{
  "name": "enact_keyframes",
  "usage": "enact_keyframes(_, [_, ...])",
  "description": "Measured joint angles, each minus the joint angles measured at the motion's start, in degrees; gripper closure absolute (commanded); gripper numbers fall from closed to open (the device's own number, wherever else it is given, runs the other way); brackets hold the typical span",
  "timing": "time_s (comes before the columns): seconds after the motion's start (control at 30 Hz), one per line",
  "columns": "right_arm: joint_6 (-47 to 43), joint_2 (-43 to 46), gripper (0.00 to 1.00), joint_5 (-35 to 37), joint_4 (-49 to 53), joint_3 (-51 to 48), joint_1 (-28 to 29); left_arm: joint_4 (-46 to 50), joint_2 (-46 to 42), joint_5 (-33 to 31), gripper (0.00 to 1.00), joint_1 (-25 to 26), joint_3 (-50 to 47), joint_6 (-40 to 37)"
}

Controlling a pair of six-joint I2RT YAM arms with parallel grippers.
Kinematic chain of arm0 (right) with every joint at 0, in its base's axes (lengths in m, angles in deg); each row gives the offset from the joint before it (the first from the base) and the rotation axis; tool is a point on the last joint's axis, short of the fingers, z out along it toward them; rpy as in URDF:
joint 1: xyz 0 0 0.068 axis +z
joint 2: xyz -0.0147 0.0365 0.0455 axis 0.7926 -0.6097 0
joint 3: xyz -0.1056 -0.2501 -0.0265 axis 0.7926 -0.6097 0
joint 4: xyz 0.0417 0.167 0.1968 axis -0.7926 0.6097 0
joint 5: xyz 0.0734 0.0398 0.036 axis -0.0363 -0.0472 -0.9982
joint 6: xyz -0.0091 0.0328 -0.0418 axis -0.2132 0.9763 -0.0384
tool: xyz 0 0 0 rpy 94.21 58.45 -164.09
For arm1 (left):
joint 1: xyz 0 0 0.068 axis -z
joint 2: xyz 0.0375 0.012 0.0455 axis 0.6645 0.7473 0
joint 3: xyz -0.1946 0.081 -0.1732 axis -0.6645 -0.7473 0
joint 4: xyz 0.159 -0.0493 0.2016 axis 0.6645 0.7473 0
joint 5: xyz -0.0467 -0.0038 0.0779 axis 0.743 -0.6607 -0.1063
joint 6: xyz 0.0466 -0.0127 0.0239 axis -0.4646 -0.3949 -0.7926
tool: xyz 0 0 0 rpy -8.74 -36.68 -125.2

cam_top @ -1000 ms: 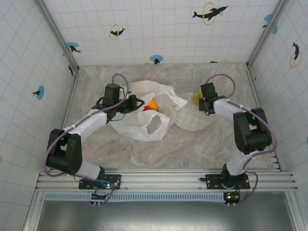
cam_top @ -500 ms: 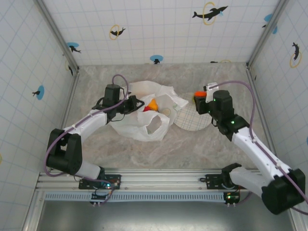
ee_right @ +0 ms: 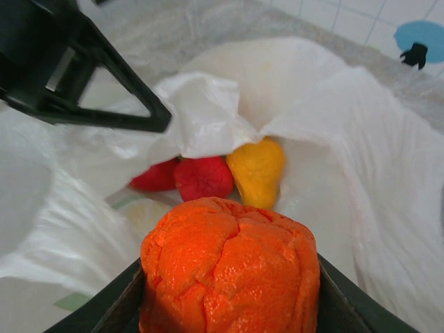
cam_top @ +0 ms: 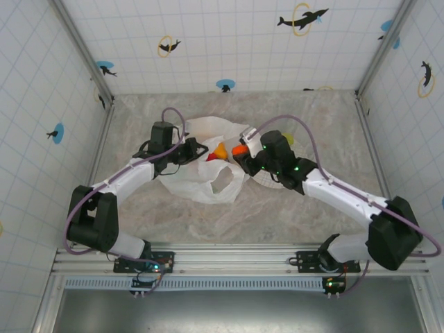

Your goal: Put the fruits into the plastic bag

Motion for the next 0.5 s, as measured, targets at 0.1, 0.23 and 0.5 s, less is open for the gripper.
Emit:
enact_keyframes(0.1, [-0.09, -3.37, 0.47, 1.14, -0.07, 0.2, -0.26, -0.02, 0.0, 0.02, 1.0, 0.0, 0.0, 0.0])
enact_keyframes(0.23, [0.68, -8.33, 0.46, 1.62, -0.59, 0.2, -0.66, -0.11, 0.0, 0.22, 1.0, 0.0, -0.04, 0.0])
enact_keyframes(0.5, [5.99, -18.4, 0.43, -3.78, -8.76, 0.42, 0.59, -1.03, -0.26, 1.6, 1.0, 0.0, -0.26, 0.46])
